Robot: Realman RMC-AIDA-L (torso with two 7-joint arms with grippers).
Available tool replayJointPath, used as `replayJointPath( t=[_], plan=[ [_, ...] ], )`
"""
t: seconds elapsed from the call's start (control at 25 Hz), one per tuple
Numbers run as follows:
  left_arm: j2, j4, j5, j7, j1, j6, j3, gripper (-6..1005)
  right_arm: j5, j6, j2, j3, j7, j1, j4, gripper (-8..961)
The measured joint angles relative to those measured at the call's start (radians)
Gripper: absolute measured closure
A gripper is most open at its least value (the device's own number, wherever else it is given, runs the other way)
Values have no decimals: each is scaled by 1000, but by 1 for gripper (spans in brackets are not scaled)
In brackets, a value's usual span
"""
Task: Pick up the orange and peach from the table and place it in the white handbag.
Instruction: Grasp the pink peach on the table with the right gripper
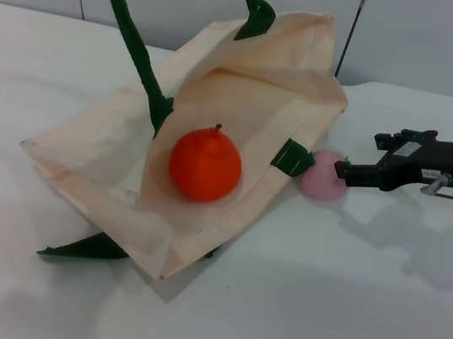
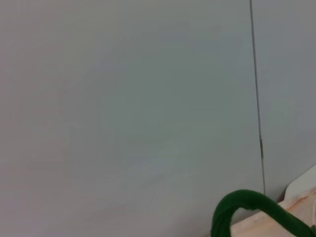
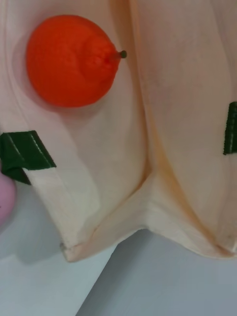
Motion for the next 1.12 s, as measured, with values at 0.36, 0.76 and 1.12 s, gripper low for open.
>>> replayJointPath(
  t=[0.36,0.76,1.12],
  plan=[
    [-1,0,0,0,-1,1,-10,890,12,23,2,-9,-1,11,17,101],
    [-1,0,2,2,13,-1,-13,891,17,35,2,-10,-1,27,59,110],
    [-2,0,4,11,33,-21,-35,890,13,36,1,-4,-3,28,70,118]
  ],
)
